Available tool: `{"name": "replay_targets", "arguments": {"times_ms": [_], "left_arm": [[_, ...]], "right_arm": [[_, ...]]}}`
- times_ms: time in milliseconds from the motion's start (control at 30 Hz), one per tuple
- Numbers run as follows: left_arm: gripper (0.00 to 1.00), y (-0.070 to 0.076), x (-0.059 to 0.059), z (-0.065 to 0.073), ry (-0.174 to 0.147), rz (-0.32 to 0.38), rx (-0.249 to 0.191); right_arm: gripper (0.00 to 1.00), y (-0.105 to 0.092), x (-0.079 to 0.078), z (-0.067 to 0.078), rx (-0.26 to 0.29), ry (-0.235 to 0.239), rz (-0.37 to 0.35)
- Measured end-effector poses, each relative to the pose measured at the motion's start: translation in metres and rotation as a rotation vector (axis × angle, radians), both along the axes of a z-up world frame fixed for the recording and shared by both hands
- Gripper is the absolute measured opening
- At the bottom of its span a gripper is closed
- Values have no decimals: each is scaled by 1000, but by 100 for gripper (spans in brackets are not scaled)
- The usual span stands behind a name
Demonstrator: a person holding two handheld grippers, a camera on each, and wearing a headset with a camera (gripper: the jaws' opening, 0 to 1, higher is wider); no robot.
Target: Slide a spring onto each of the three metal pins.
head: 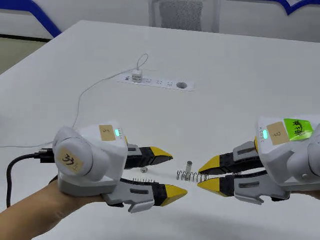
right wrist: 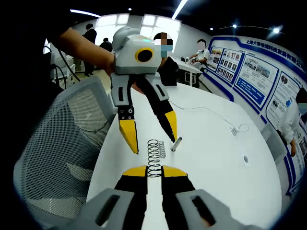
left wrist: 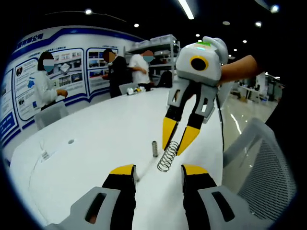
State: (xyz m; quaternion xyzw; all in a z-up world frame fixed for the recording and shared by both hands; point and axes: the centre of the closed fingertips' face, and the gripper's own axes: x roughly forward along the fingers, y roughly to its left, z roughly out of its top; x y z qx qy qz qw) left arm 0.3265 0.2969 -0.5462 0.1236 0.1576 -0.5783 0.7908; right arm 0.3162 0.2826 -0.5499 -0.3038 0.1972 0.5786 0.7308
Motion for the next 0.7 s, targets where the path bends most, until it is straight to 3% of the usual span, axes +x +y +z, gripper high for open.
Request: {"name": "replay_targets", "arguments": {"times_ms": [533, 700], "left_arm": [[14, -7, -19, -4, 5, -83, 23], [12, -6, -20, -5, -4, -98, 47]], "right_arm": [[11, 7, -11, 0, -5, 16, 56], [11, 9, -13, -1, -10, 19, 70]]}}
